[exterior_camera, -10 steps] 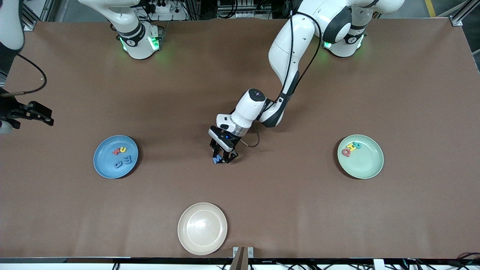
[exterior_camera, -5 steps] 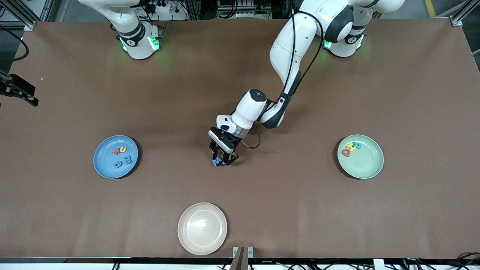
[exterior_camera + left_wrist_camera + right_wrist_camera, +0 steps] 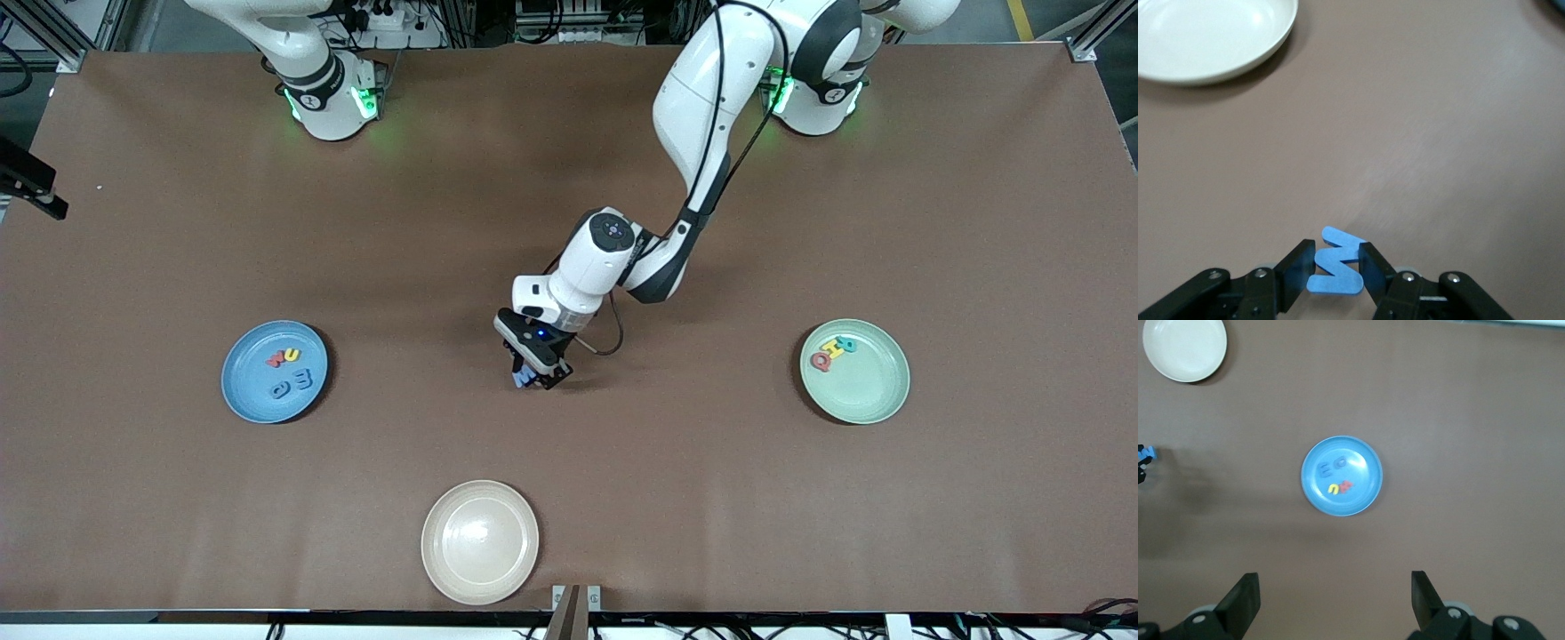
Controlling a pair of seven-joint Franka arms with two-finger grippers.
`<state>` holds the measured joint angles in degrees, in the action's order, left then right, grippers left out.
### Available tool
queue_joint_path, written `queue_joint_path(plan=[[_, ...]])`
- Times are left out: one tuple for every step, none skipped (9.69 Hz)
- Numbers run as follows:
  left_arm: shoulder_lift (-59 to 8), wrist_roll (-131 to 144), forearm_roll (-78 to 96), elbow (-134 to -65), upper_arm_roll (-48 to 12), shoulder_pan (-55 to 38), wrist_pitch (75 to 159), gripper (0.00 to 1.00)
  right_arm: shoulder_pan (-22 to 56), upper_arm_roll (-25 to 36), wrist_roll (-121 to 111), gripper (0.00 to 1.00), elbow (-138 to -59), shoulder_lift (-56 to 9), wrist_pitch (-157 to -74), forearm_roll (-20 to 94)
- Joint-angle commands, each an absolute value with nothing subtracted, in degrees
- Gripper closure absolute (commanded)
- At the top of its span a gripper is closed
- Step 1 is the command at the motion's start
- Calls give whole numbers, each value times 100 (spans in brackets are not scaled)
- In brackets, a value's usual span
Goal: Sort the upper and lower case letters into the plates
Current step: 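Carry the blue W with the left gripper over the green plate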
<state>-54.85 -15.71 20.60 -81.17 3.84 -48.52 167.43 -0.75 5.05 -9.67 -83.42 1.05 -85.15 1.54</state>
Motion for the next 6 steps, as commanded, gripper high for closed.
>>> queue_joint_path(plan=[[-4618, -1599, 2066, -9251, 456, -4511, 16428, 100, -88, 519, -730, 0, -8130, -9, -8271, 308], [-4275, -1730, 2013, -9525, 466, -4300, 15966, 100, -88, 527, -729, 0, -8130, -26, -8279, 308], [-3950, -1897, 1813, -9623, 475, -3959, 15274, 100, -79, 519, -729, 0, -8130, -44, -8279, 282], [-3685, -2107, 1436, -9685, 475, -3598, 14806, 100, -70, 519, -764, 0, -8130, -44, -8297, 238], [-3456, -2240, 1059, -9703, 457, -3177, 14314, 100, -114, 519, -799, 0, -8130, -53, -8297, 220], [-3358, -2615, 646, -9747, 466, -2773, 13839, 100, -132, 519, -809, 0, -8121, -53, -8323, 211]])
